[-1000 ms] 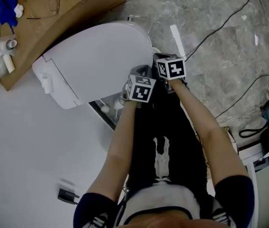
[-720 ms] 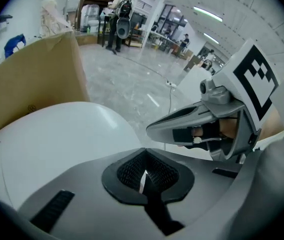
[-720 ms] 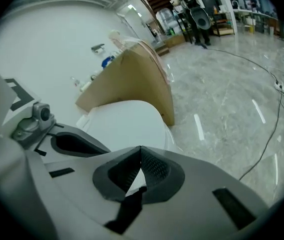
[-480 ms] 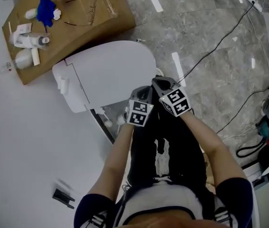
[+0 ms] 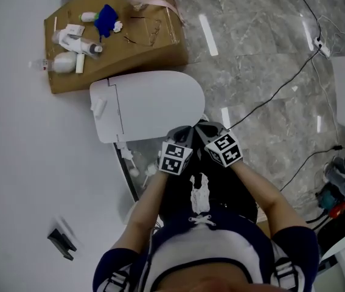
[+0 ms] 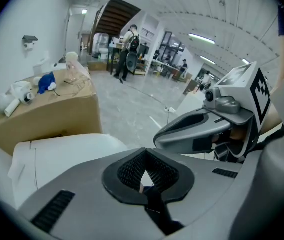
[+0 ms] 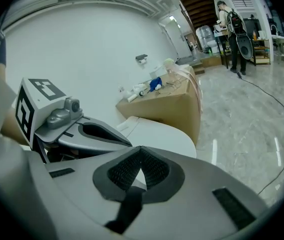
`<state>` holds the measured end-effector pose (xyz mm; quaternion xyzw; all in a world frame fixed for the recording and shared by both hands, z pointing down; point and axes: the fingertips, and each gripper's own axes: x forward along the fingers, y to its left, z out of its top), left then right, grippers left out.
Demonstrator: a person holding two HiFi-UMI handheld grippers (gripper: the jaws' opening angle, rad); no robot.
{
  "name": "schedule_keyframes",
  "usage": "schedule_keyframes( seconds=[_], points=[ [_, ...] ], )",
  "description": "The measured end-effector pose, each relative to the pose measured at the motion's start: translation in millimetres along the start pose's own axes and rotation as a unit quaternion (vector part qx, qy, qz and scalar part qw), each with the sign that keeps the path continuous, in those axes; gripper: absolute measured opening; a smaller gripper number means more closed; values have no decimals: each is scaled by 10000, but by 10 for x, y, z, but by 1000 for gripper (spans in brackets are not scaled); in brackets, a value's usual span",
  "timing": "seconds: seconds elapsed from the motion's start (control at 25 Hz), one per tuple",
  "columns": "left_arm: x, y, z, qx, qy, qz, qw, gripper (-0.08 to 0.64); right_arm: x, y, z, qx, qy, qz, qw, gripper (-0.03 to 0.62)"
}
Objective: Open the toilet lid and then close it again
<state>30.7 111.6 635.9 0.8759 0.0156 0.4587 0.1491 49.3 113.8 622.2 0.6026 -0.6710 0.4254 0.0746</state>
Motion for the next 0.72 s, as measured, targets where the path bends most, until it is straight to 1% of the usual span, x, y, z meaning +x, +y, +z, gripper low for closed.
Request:
schedule_keyframes(
  seconds=[0.12, 0.24, 0.32, 0.4, 0.56, 0.72],
  points=[
    [-131, -39, 36, 156, -95, -28, 9998, 8, -87, 143, 117, -106, -36, 55, 9999, 6],
    [-240, -91, 64, 314, -185, -32, 9993, 8, -168, 266, 160, -466, -9, 84, 9989, 6],
    [-304, -95, 83, 269, -268, -20, 9993, 8, -197, 327, 164, -674, 42, 94, 9977, 6],
    [-364, -76, 94, 189, -330, 21, 9993, 8, -217, 364, 187, -776, 44, 79, 9969, 6],
    [-432, -33, 95, 77, -366, 87, 9993, 8, -241, 374, 231, -875, -22, 5, 9962, 6],
    [-456, -54, 134, 106, -448, 62, 9989, 8, -272, 408, 261, -892, -26, 3, 9960, 6]
  ],
)
